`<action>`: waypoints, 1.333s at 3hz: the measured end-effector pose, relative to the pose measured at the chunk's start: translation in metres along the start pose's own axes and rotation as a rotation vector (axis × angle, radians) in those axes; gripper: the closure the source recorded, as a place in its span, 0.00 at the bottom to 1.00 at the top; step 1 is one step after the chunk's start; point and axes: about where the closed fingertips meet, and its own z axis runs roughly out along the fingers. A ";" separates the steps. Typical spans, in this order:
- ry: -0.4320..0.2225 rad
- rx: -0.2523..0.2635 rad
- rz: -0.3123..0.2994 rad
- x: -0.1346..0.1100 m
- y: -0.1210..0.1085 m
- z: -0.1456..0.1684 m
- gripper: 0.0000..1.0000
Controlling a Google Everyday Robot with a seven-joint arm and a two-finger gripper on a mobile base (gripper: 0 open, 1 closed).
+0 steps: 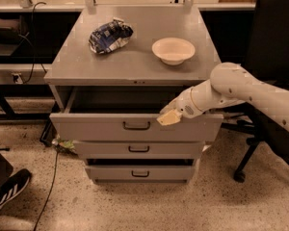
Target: Open top drawer
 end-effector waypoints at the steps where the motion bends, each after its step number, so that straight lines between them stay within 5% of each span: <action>1: 0.001 -0.004 0.001 0.000 0.000 0.001 0.62; 2: 0.003 -0.012 0.003 0.001 0.000 0.004 0.37; 3: 0.051 -0.052 0.081 0.027 0.022 -0.010 0.06; 4: 0.051 -0.052 0.081 0.027 0.022 -0.010 0.00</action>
Offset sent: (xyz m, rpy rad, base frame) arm 0.0015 -0.0013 -0.0024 0.0023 0.0136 0.0029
